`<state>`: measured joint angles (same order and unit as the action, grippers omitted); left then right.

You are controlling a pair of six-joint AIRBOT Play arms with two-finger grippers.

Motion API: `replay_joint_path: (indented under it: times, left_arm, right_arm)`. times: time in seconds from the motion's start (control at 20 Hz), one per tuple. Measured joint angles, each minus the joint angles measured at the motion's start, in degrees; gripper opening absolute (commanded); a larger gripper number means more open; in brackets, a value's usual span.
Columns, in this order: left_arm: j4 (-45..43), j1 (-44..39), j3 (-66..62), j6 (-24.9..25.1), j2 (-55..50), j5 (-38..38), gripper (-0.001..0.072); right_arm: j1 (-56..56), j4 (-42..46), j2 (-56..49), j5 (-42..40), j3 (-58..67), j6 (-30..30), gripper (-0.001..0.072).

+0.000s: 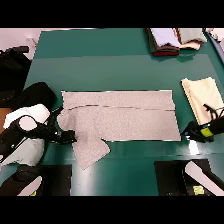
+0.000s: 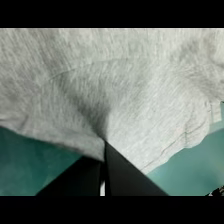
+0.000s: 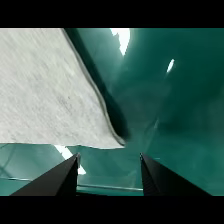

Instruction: Fold the shirts.

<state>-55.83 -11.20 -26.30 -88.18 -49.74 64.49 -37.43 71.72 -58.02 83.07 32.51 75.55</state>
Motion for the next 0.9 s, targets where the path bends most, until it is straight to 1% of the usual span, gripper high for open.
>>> replay_joint_path:
  times: [0.05, 0.1, 0.15, 0.25, 0.3, 0.45, 0.6, 0.8, 0.9]
  left_arm:
    - [0.0, 0.0, 0.0, 0.0, 0.0, 0.0, 0.002]
    - [-0.1, 0.0, -0.1, 0.1, 0.0, -0.2, 0.002]
    - [-0.2, 0.0, -0.1, 0.2, 0.0, -0.4, 0.002]
    - [-0.3, 0.0, -0.1, 0.2, 0.0, -0.7, 0.0019]
    - [-0.6, 0.0, -0.1, 0.2, 0.0, -0.7, 0.0019]
    - [-2.6, 0.0, -0.5, 0.0, 0.3, 1.2, 0.0017]
    - [-5.7, 0.0, -1.1, -1.3, 3.4, 4.7, 0.0018]
    - [-8.2, 0.0, -2.5, -4.3, 10.4, 11.5, 0.0018]
    - [-8.7, 0.0, -5.0, -5.2, 12.3, 14.8, 0.0018]
  right_arm:
    - [0.0, -1.2, -0.3, -0.8, -1.6, -0.3, 0.043]
    - [0.6, -2.3, -0.8, -1.5, -2.8, -0.6, 0.0386]
    - [1.7, -3.7, -1.3, -1.8, -3.5, -0.7, 0.0249]
    - [4.7, -4.9, -2.6, -3.5, -3.6, -1.0, 0.0052]
    - [6.6, -5.7, -3.2, -4.5, -3.0, -1.1, 0.0011]
    - [11.7, -6.2, -3.4, -5.3, -0.4, -1.2, 0.0011]
    - [15.3, -3.3, -0.3, -5.0, 2.2, -1.2, 0.001]
    - [16.9, 1.5, 7.0, -0.6, 4.8, -1.1, 0.0008]
    - [17.2, 3.0, 10.3, 1.1, 6.2, -0.7, 0.0008]
